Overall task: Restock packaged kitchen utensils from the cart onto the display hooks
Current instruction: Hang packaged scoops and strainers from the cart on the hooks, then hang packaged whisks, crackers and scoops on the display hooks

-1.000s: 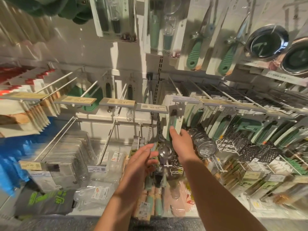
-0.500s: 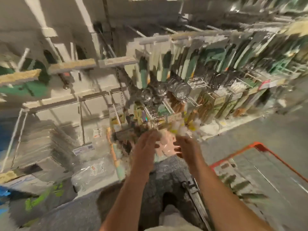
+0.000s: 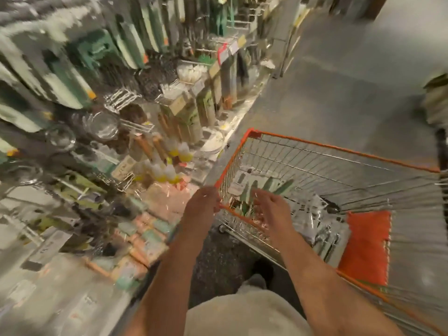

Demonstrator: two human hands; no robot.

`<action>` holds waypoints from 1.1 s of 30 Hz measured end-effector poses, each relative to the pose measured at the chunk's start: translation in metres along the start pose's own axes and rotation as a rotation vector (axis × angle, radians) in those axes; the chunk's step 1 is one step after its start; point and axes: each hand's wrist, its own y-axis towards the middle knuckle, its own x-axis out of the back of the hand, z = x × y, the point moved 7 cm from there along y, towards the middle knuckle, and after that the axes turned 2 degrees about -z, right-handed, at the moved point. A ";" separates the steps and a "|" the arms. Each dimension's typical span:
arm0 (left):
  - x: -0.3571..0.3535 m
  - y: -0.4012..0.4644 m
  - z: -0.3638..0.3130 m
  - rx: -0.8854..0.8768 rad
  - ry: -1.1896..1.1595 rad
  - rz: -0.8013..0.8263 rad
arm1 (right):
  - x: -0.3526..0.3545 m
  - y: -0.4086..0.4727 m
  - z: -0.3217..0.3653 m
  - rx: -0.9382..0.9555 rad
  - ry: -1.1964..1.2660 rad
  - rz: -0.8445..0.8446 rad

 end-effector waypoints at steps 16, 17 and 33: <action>-0.181 0.092 0.080 0.292 0.313 0.165 | 0.143 0.110 -0.095 -0.343 0.047 -0.164; -0.183 0.097 0.083 0.315 0.319 0.179 | 0.143 0.114 -0.100 -0.364 0.044 -0.160; -0.160 0.236 0.180 0.556 0.715 0.230 | 0.062 0.185 -0.156 -0.608 -0.135 0.069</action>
